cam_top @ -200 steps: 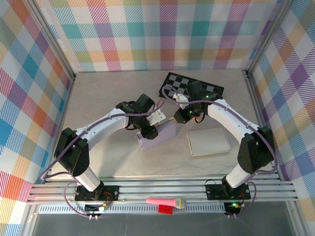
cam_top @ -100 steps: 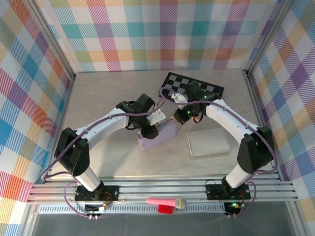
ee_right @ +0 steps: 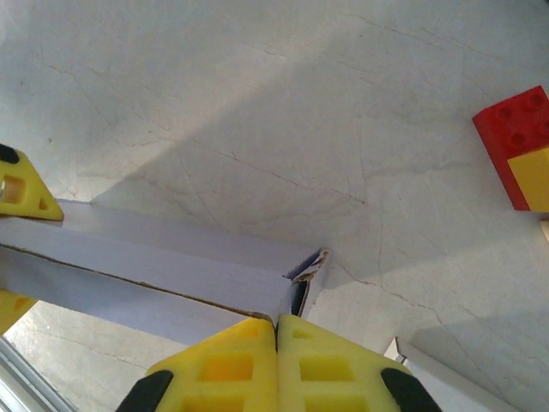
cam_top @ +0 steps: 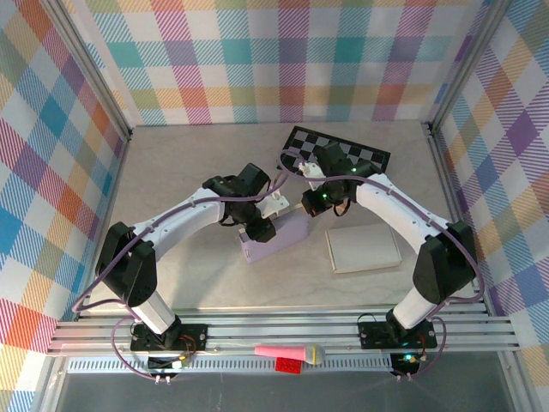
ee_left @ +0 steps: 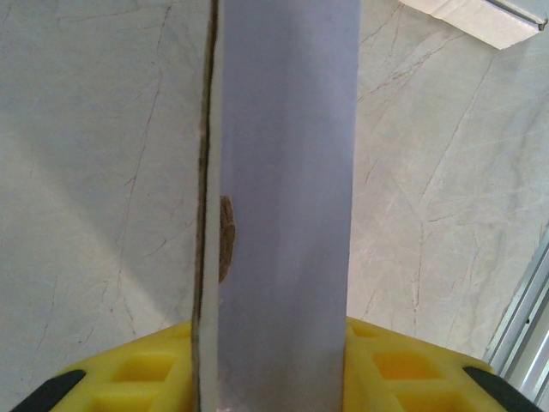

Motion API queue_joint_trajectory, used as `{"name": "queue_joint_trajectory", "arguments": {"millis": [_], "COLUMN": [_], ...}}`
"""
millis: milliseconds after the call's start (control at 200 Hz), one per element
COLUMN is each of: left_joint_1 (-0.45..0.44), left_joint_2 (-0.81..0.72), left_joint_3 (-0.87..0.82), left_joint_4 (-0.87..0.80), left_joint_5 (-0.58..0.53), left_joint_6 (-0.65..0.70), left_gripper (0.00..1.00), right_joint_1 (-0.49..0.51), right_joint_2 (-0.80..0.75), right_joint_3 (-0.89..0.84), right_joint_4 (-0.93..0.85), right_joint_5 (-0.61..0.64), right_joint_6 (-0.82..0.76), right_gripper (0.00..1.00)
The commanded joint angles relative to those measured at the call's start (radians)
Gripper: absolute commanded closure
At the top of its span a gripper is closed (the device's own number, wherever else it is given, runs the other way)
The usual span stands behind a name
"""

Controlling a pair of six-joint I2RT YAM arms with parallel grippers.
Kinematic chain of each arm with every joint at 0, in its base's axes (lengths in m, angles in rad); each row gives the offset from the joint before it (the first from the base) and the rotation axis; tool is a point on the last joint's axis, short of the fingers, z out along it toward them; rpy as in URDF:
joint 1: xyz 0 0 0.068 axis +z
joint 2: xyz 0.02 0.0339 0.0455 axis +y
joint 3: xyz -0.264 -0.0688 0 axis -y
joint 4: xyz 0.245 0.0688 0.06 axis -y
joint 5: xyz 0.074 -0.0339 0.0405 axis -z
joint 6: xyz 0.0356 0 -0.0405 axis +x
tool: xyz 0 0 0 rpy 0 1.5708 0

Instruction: Fold the paper box

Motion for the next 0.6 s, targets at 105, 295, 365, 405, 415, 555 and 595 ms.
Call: {"name": "queue_joint_trajectory", "arguments": {"millis": [105,295,365,405,415,555,595], "left_joint_1": [0.009,0.009,0.009,0.010,0.010,0.017,0.019], "left_joint_2": [0.006,0.003,0.002,0.002,0.002,0.008,0.012], "left_joint_3": [0.028,0.030,0.031,0.032,0.031,0.039,0.041], "left_joint_4": [-0.011,-0.001,0.003,0.006,0.007,0.016,0.018], "left_joint_5": [-0.038,-0.049,-0.059,-0.062,-0.063,-0.068,-0.071], "left_joint_6": [-0.007,-0.015,-0.015,-0.015,-0.016,-0.026,-0.028], "left_gripper": [0.65,0.66,0.66,0.66,0.66,0.64,0.64], "right_joint_1": [0.015,0.043,0.062,0.071,0.071,0.081,0.083], "right_joint_2": [-0.044,-0.143,-0.170,-0.185,-0.189,-0.215,-0.222], "right_joint_3": [-0.041,-0.184,-0.224,-0.247,-0.253,-0.306,-0.321], "right_joint_4": [0.010,0.143,0.177,0.198,0.203,0.245,0.256], "right_joint_5": [0.048,0.104,0.136,0.155,0.159,0.185,0.189], "right_joint_6": [0.148,0.166,0.159,0.159,0.159,0.162,0.162], "right_gripper": [1.00,1.00,1.00,1.00,1.00,1.00,1.00]}}
